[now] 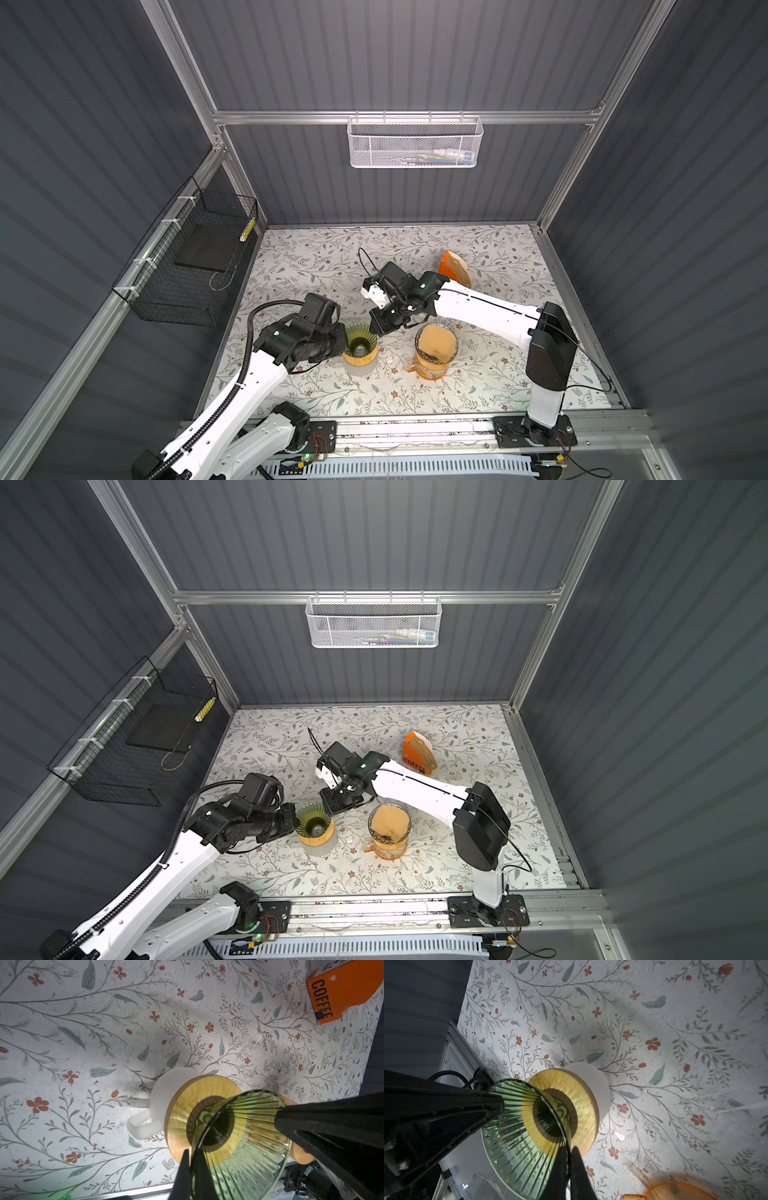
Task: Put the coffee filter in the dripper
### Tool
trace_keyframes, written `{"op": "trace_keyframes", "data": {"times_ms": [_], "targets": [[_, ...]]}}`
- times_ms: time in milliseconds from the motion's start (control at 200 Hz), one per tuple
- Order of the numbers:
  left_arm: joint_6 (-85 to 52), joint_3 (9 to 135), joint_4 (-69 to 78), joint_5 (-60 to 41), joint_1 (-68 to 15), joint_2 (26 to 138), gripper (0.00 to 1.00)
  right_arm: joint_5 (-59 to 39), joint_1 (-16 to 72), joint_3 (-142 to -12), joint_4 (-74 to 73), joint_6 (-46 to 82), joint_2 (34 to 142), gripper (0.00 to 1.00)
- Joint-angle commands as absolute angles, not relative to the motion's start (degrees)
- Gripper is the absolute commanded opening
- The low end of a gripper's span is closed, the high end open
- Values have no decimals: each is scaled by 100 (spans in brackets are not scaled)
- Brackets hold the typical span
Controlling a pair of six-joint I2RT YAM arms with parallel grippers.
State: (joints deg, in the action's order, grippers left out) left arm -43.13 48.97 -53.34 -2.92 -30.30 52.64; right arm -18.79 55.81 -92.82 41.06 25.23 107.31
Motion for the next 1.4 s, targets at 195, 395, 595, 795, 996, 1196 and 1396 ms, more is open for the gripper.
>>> {"op": "trace_keyframes", "data": {"times_ms": [195,395,595,795,996,1196,1396], "targets": [[-4169,4877,-6038,35,-3033,5291,0,-1609,5581,-9477,4323,2406,10747,11],[-4148,4909,-6034,43,-3035,5314,0,-1583,5577,-9582,4404,2354,10754,15],[-4141,4984,-6012,44,-3039,5232,1,-1601,5580,-9653,4438,2356,10727,17],[-4128,5062,-6027,33,-3034,5170,18,-1614,5581,-9678,4481,2348,10697,18],[-4159,5052,-6029,27,-3038,5090,29,-1608,5581,-9628,4440,2382,10550,19],[-4216,5161,-6099,53,-3030,4874,29,-1667,5598,-9481,4424,2448,10308,20],[-4230,5154,-6065,-27,-3039,4834,24,-1632,5727,-9157,4309,2553,10125,19]]}}
